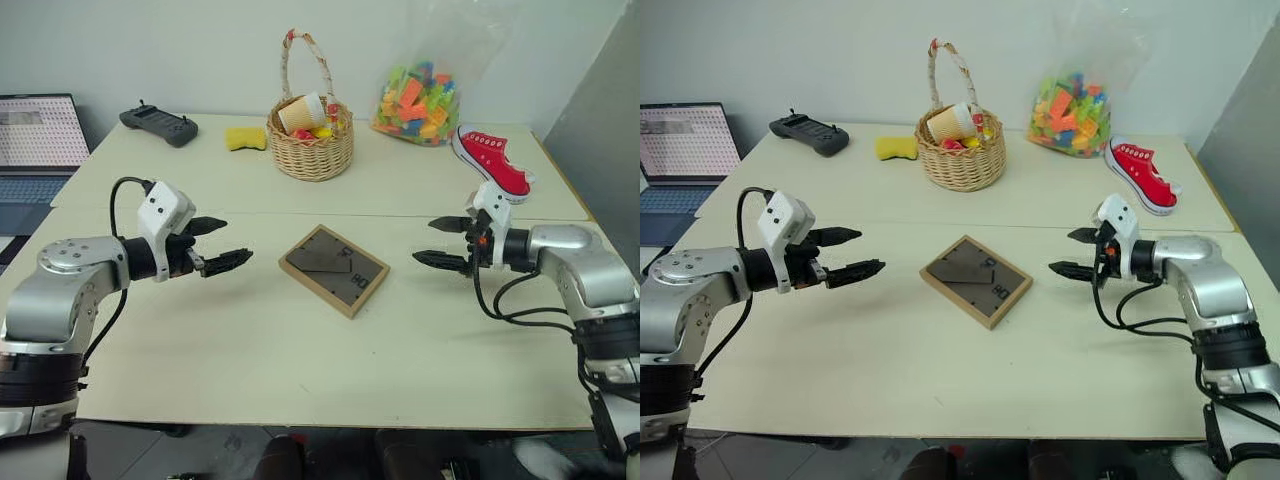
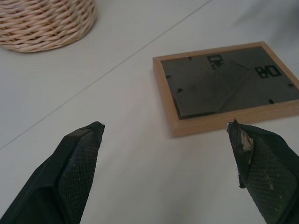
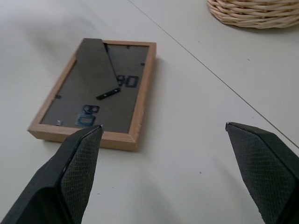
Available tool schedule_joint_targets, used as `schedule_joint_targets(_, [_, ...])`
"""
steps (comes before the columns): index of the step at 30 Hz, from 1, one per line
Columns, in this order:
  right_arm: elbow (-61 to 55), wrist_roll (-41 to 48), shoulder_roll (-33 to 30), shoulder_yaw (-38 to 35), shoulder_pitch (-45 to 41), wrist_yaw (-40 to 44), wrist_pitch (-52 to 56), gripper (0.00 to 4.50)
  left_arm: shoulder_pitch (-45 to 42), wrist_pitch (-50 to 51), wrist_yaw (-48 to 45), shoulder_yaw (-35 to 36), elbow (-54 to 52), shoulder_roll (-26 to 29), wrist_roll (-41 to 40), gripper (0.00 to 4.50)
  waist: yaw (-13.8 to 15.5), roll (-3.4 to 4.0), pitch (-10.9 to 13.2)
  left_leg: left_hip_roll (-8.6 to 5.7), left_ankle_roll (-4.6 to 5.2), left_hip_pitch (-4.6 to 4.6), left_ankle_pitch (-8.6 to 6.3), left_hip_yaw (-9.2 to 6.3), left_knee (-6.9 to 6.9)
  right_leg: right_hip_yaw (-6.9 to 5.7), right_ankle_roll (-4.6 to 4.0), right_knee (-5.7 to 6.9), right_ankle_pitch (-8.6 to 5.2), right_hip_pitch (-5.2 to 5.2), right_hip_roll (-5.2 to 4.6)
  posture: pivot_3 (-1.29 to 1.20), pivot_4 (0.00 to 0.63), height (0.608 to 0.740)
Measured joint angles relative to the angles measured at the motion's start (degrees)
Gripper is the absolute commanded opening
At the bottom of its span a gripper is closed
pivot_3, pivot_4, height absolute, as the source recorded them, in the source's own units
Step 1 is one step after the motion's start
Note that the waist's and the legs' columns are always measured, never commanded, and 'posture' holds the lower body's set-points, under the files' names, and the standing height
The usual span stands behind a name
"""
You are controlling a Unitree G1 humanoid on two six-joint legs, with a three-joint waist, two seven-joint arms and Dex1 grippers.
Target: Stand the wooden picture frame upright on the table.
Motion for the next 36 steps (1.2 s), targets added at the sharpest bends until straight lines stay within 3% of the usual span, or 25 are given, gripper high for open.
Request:
schedule_joint_targets(10, [7.49,-2.65,1.57,2.32,-2.95,2.91,-3.09,4.46,0.43,1.34,0.02,-0.88,-2.04,-0.21,-0.54,4.50,-0.02,0.01,0.00,0.04,0.00,-0.02,0.00,-0.01,0.00,0.01,0.00,0.00,0.00,-0.02,-0.03,0.00,0.150,0.740])
schedule_joint_targets(11, [8.13,-2.87,2.12,2.74,-3.47,3.03,-3.89,4.30,0.59,1.33,0.04,-0.75,-2.11,-0.21,-0.80,4.15,-0.06,0.01,0.01,0.05,0.00,-0.02,0.00,-0.01,0.00,0.00,-0.01,0.01,0.00,-0.02,-0.04,0.00,0.150,0.740])
schedule_joint_targets(13, [9.96,-3.77,3.29,3.33,-4.73,2.95,-5.49,4.06,0.64,1.30,0.87,-0.56,-1.93,-0.78,-0.79,3.86,-0.24,0.01,0.00,0.05,0.00,-0.01,0.00,-0.02,0.00,0.00,-0.01,0.03,0.00,-0.02,-0.05,0.00,0.150,0.740])
schedule_joint_targets(18, [21.12,-9.56,7.70,5.62,-9.25,-0.54,-13.49,2.84,2.59,1.32,6.41,-1.34,-0.53,-3.07,2.33,2.89,-0.82,0.01,0.00,0.06,0.00,0.02,0.00,0.02,-0.01,0.04,-0.02,0.05,0.00,-0.04,-0.09,0.00,0.150,0.740])
schedule_joint_targets(23, [34.14,-17.57,13.44,8.29,-12.55,-9.46,-24.89,1.73,7.64,2.36,14.24,-3.09,-3.10,-9.82,4.79,1.90,-0.87,0.01,0.00,0.15,-0.01,-0.01,0.00,0.03,0.00,0.05,-0.02,0.08,0.01,-0.08,-0.17,0.00,0.150,0.740])
schedule_joint_targets(30, [37.58,-19.47,18.54,8.32,-12.75,-12.04,-29.79,0.12,8.25,2.62,21.48,-6.09,-5.68,-16.40,7.76,0.40,-0.75,0.01,-0.01,0.15,-0.01,-0.03,0.01,-0.02,0.02,0.03,-0.02,0.11,0.01,-0.06,-0.33,0.00,0.150,0.740])
schedule_joint_targets(32, [36.86,-19.36,19.26,8.30,-12.28,-11.73,-29.77,0.00,8.68,2.44,22.56,-7.52,-5.67,-18.52,8.49,0.10,-0.74,0.01,-0.01,0.15,-0.01,-0.04,0.01,-0.05,0.02,0.00,-0.02,0.11,0.01,-0.05,-0.35,0.00,0.150,0.740])
schedule_joint_targets(36, [29.26,-19.11,19.58,8.92,-7.71,-9.08,-26.75,0.00,8.09,2.36,23.64,-10.55,-5.13,-21.19,9.85,0.05,-0.57,0.00,-0.01,0.14,-0.01,-0.05,0.01,-0.11,0.02,-0.04,-0.02,0.14,0.01,-0.04,-0.35,0.00,0.150,0.740])
